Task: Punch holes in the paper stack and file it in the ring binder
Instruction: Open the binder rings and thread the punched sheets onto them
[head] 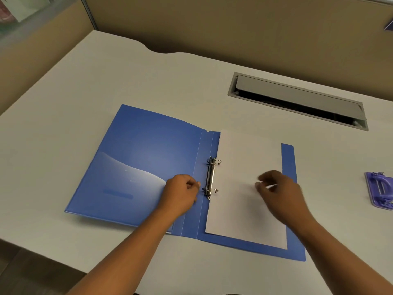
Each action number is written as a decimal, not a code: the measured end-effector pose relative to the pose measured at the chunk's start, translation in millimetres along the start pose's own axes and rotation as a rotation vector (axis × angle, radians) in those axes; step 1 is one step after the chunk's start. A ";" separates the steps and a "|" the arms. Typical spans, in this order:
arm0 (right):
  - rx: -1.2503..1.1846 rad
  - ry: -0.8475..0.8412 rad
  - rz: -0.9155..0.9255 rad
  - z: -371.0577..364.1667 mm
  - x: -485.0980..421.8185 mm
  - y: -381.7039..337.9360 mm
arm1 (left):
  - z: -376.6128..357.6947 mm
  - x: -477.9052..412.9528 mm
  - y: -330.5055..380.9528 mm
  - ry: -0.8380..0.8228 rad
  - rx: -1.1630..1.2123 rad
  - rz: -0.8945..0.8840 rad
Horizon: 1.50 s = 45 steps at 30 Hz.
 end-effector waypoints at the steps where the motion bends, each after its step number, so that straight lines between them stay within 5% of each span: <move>1: -0.002 -0.057 0.033 -12.1 2.8 -11.9 | -1.3 3.0 1.0 -0.006 0.080 0.043; 7: -0.343 -0.413 -0.164 -71.2 4.3 -24.0 | -7.3 14.2 7.1 -0.002 0.404 0.200; 20: -0.503 -0.476 -0.222 -85.0 -1.6 -10.1 | -15.4 16.6 3.7 0.080 0.465 0.230; 35: -0.393 -0.419 -0.203 -91.6 -6.8 -7.8 | -20.5 11.6 1.8 0.035 0.365 0.204; 41: -0.470 -0.426 -0.196 -87.5 -5.0 -7.1 | -20.0 2.3 9.7 0.168 0.079 0.003; 45: -0.473 -0.424 -0.194 -87.3 -4.0 -8.2 | -23.5 -10.9 29.5 0.089 -0.229 -0.074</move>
Point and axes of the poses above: each hand's wrist, its own x-axis away from the middle knuckle, its own z-axis out of the back of the hand, y = z × x, the point moved 4 cm from there along -x, towards the middle knuckle, and after that the axes turned 13 degrees about -z, right-handed, at the moved point
